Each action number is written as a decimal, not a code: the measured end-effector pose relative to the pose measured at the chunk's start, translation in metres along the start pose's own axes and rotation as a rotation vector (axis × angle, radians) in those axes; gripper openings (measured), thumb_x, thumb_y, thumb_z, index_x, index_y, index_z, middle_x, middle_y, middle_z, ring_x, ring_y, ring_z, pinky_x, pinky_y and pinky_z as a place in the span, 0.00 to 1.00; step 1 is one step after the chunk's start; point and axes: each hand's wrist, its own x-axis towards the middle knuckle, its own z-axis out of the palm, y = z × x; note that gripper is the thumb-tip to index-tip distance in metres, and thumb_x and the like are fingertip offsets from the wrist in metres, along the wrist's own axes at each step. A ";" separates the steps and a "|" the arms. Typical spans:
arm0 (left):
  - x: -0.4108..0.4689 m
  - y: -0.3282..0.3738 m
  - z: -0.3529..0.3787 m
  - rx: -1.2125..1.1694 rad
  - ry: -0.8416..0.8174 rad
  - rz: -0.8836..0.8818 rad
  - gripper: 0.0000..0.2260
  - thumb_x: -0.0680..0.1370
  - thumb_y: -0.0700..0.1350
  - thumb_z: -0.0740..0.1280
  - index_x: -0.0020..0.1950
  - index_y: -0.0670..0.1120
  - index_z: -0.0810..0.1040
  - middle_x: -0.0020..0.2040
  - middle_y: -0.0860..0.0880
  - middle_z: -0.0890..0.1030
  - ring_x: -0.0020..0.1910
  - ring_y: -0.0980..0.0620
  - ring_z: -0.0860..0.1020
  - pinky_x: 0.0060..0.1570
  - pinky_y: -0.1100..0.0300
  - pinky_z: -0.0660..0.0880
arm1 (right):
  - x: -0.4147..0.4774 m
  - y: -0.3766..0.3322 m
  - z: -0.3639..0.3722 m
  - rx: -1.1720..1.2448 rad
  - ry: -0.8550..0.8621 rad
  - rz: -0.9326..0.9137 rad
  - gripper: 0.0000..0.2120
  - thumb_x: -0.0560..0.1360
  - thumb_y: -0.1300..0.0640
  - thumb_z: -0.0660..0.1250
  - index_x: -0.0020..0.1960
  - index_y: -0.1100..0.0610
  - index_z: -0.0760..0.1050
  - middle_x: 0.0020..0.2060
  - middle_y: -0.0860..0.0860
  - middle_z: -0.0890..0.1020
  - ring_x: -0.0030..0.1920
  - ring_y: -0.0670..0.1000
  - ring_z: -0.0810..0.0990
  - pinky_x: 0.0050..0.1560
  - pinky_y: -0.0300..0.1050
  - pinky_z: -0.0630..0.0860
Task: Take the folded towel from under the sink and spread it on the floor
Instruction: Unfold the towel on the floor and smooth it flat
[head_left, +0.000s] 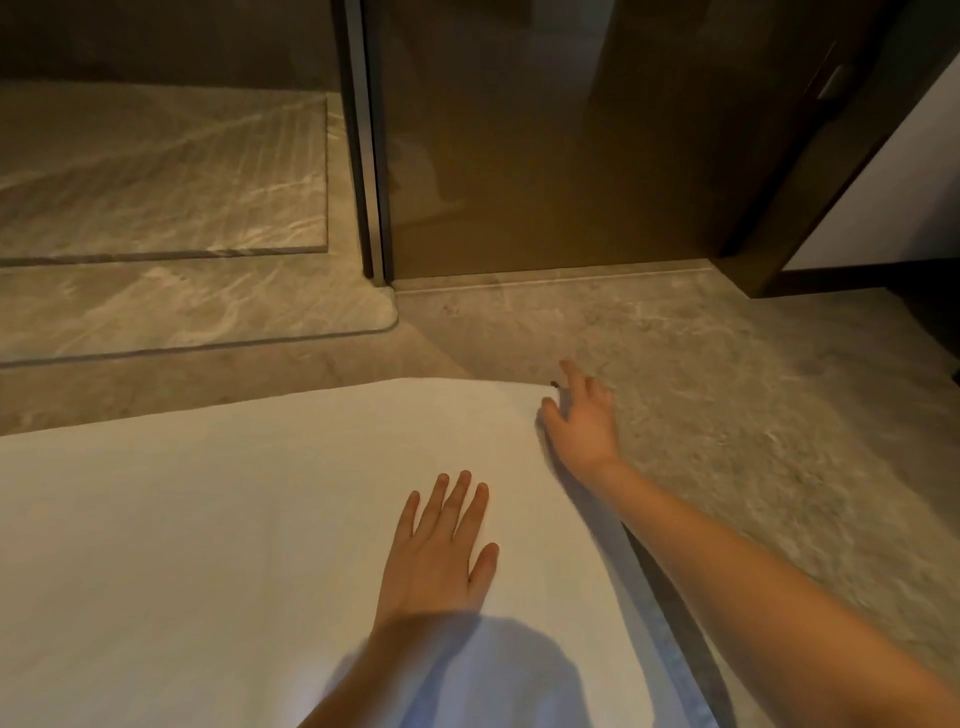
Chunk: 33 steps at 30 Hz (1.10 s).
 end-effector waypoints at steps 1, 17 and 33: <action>0.000 -0.001 0.000 0.006 0.000 0.004 0.27 0.78 0.57 0.52 0.73 0.48 0.68 0.73 0.47 0.68 0.72 0.44 0.67 0.69 0.48 0.53 | 0.010 -0.002 -0.002 0.073 -0.027 0.116 0.25 0.80 0.53 0.60 0.75 0.57 0.61 0.67 0.59 0.70 0.67 0.60 0.69 0.65 0.51 0.67; -0.001 0.000 -0.002 0.037 0.013 0.002 0.26 0.77 0.57 0.53 0.72 0.48 0.71 0.71 0.48 0.72 0.70 0.44 0.70 0.68 0.48 0.54 | 0.035 -0.014 -0.014 0.620 0.159 0.124 0.18 0.68 0.79 0.62 0.52 0.65 0.79 0.41 0.54 0.80 0.40 0.45 0.77 0.46 0.33 0.76; 0.000 0.000 0.003 0.008 0.052 -0.008 0.26 0.77 0.56 0.53 0.72 0.47 0.70 0.72 0.46 0.71 0.71 0.45 0.69 0.69 0.46 0.56 | -0.018 -0.029 0.058 -0.288 -0.256 -0.336 0.25 0.83 0.49 0.45 0.79 0.52 0.50 0.78 0.49 0.54 0.78 0.48 0.48 0.76 0.47 0.41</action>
